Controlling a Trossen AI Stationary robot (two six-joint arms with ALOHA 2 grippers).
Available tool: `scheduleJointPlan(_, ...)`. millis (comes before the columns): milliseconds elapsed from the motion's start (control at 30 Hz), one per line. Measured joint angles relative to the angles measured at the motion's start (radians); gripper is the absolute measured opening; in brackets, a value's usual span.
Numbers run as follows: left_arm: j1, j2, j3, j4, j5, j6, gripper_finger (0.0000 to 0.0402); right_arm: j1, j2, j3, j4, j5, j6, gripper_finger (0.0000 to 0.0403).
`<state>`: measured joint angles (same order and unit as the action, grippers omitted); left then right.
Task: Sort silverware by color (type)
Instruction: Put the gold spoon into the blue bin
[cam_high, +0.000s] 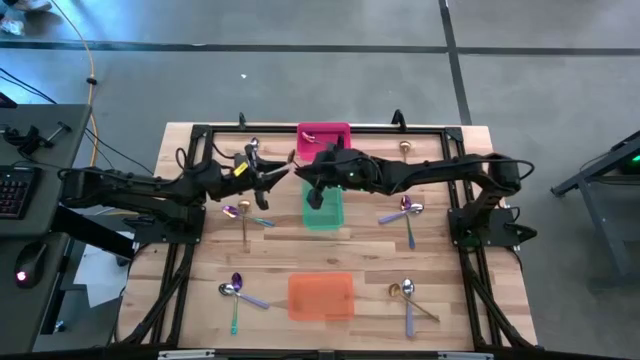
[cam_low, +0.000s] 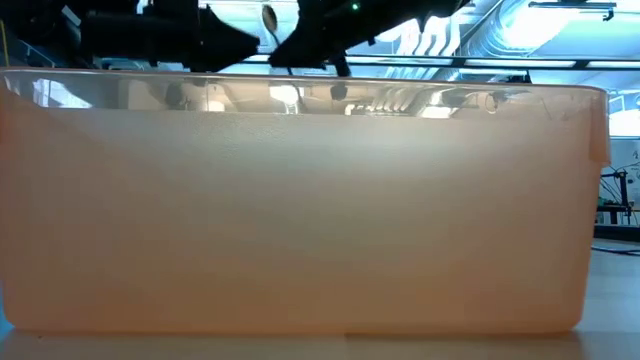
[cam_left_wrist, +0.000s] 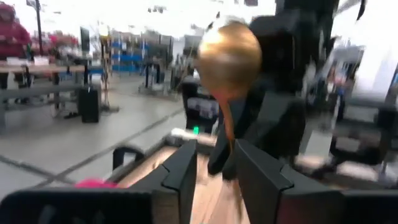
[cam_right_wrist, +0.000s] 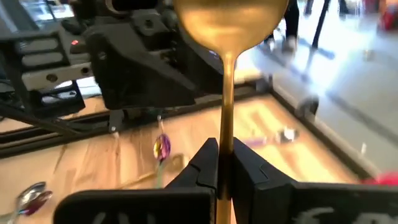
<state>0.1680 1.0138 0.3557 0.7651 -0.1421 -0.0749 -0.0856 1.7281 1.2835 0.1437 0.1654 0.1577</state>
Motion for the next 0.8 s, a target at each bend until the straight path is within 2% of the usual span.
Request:
scheduleJointPlan(167,-0.015,0.000,0.000,-0.113,-0.003,0.010,0.0112,0.000,0.015,-0.003,-0.169,0.023,0.187,0.0000)
scheduleJointPlan(433,-0.040,0.003,-0.001,-0.117,-0.010,0.038,0.0112,-0.002,0.098,-0.005,-0.322,0.045,0.408,0.0000)
scheduleJointPlan(800,-0.041,0.003,-0.001,-0.141,0.009,0.052,0.0112,-0.024,0.180,-0.005,-0.415,0.020,0.524,0.0000)
